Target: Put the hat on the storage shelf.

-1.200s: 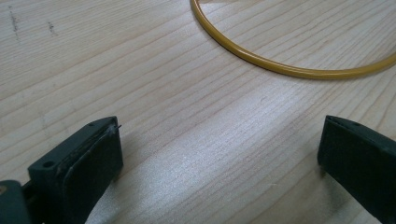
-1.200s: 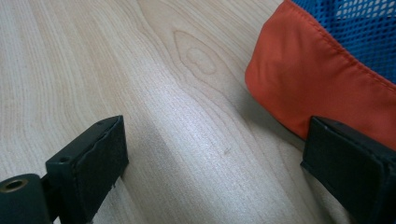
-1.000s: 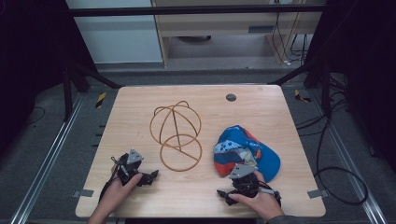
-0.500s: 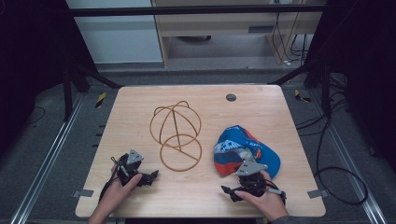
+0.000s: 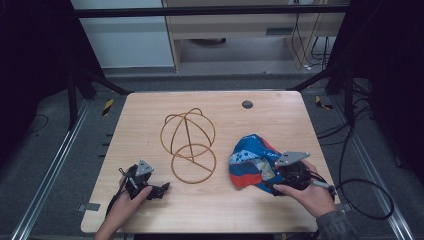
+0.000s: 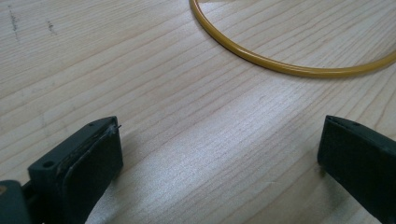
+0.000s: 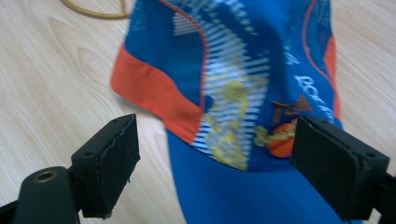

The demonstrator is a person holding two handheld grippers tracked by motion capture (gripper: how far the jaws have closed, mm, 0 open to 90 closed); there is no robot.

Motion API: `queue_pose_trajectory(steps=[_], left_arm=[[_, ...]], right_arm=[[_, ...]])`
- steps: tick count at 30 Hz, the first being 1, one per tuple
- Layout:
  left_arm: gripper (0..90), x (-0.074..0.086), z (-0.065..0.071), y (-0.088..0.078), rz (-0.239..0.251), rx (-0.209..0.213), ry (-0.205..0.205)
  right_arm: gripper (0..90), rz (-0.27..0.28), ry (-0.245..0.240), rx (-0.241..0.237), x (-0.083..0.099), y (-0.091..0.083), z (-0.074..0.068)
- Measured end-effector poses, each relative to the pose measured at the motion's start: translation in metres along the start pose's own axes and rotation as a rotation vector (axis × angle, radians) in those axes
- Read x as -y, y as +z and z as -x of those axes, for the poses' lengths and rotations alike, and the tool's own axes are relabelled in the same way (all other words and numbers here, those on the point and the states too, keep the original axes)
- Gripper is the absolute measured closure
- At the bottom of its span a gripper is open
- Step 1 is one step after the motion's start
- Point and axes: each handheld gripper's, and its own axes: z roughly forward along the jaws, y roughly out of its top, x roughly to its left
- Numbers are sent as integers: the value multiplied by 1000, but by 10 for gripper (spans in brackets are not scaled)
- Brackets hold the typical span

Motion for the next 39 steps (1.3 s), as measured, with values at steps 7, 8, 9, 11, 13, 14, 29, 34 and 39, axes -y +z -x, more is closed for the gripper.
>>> queue_pose_trajectory(steps=[7, 8, 9, 11, 13, 14, 29, 34, 39], left_arm=[[0, 0, 0, 0, 0, 0, 0], [0, 0, 0, 0, 0, 0, 0], [0, 0, 0, 0, 0, 1, 0], [0, 0, 0, 0, 0, 1, 0], [0, 0, 0, 0, 0, 3, 0], [0, 0, 0, 0, 0, 4, 1], [0, 0, -1, 0, 0, 7, 4], [0, 0, -1, 0, 0, 8, 7], [0, 0, -1, 0, 0, 8, 7]], right_arm=[[156, -77, -17, 21, -8, -1, 17], [165, -106, -20, 22, -12, -2, 23], [165, -106, -20, 22, -12, -2, 23], [177, -127, -24, 19, -16, -3, 27], [191, -145, -31, 17, -22, -5, 31], [197, -152, -32, 14, -24, -5, 32], [307, -242, -101, -52, -69, 1, 38], [275, -257, -111, -71, -74, 8, 36], [261, -256, -97, -96, -77, 15, 35]])
